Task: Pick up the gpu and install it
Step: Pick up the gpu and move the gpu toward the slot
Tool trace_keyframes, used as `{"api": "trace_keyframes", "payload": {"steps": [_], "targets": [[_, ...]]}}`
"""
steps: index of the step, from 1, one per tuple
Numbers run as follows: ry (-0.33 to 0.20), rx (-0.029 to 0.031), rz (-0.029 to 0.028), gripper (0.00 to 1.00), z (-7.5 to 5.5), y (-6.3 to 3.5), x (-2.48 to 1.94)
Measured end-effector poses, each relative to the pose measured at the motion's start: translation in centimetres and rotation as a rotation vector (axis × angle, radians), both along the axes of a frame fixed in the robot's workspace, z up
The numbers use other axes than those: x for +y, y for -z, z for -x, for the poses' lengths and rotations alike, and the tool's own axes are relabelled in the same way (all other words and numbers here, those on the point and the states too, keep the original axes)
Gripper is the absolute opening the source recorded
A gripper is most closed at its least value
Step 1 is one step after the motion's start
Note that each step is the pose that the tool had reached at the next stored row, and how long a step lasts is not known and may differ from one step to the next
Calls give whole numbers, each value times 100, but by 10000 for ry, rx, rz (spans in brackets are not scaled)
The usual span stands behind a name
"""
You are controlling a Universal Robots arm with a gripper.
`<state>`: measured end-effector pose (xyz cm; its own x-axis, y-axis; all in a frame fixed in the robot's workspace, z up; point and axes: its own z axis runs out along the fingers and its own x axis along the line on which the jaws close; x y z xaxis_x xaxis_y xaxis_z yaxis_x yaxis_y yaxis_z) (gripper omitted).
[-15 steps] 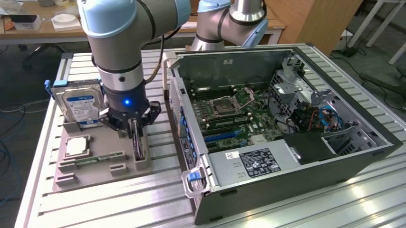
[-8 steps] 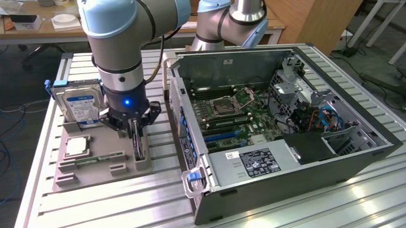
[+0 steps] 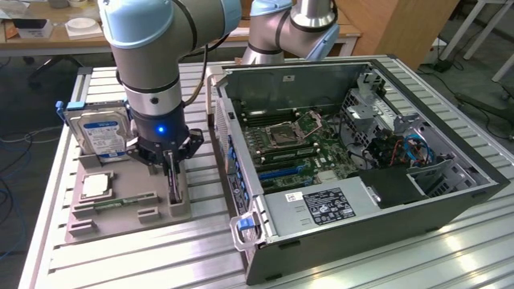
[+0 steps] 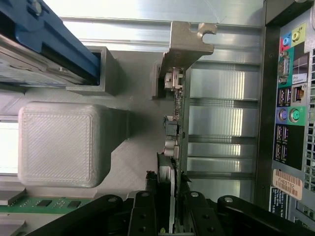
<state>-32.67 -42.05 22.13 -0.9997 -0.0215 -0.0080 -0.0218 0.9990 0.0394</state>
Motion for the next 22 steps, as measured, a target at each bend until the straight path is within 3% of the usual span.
{"api": "trace_keyframes", "payload": {"steps": [14,22], "targets": [[0,-4,-3,27,0,-17,0],[1,0,0,27,0,-372,0]]}}
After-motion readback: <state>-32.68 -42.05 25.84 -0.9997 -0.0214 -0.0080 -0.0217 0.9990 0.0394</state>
